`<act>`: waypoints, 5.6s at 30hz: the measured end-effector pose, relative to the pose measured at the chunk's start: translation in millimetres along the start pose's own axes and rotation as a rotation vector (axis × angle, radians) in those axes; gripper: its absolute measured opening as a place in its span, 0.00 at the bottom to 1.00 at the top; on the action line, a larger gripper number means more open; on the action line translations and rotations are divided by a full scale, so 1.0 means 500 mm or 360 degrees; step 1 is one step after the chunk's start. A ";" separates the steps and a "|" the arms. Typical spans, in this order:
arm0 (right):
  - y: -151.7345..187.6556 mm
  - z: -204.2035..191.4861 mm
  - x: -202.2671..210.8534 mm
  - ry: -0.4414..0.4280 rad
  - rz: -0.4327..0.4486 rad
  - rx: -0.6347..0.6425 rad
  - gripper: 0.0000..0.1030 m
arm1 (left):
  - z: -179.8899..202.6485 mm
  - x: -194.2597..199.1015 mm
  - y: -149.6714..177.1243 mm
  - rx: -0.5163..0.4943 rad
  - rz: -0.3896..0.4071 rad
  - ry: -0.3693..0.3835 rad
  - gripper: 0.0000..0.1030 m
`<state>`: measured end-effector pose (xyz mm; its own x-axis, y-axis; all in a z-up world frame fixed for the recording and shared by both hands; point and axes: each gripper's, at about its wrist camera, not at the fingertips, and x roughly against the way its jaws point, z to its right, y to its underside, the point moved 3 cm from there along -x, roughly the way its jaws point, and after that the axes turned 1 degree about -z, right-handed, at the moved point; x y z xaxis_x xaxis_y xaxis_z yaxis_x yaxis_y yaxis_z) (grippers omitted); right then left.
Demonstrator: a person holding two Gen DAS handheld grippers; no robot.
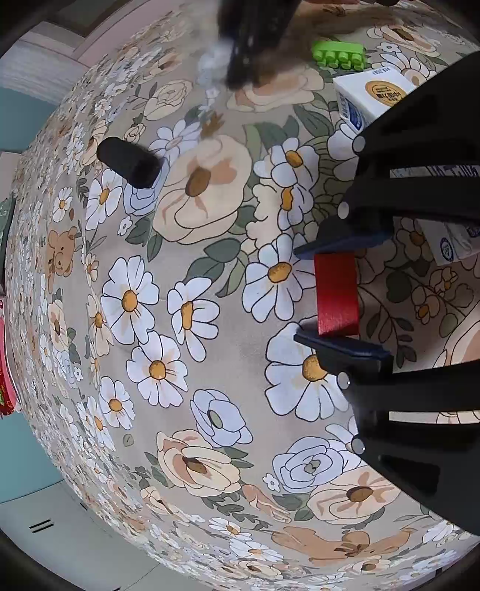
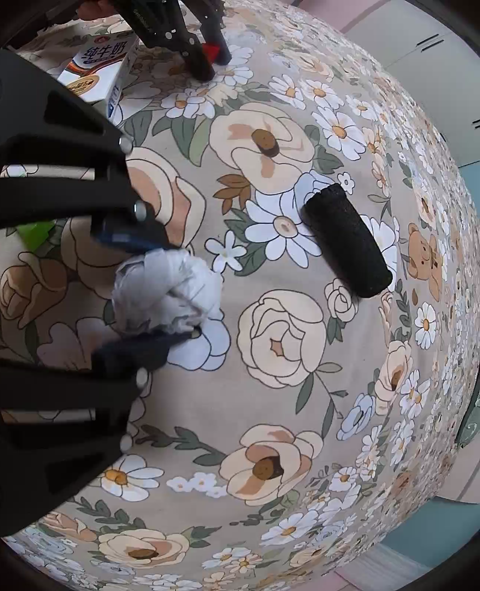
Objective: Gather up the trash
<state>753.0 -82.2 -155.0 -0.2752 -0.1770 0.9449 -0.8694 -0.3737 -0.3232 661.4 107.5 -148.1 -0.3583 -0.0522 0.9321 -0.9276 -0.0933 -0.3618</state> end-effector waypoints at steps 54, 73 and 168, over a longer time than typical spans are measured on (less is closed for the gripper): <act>0.488 -0.252 0.933 0.0202 0.0575 0.0368 0.34 | 0.090 0.870 0.390 -0.0491 0.0656 -0.0086 0.41; 0.796 -0.321 0.798 0.0070 0.0350 0.0492 0.34 | 0.112 0.746 0.665 -0.0673 0.0432 -0.0038 0.41; 1.164 -0.436 -0.160 -0.0328 -0.0718 0.0255 0.34 | 0.129 -0.171 1.097 -0.0490 -0.0826 0.0135 0.41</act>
<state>179.5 -87.3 -407.6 0.2126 -0.1356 0.9677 -0.8047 -0.5862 0.0946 190.3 -3.4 -427.2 0.1534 0.0039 0.9882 -0.9668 0.2072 0.1492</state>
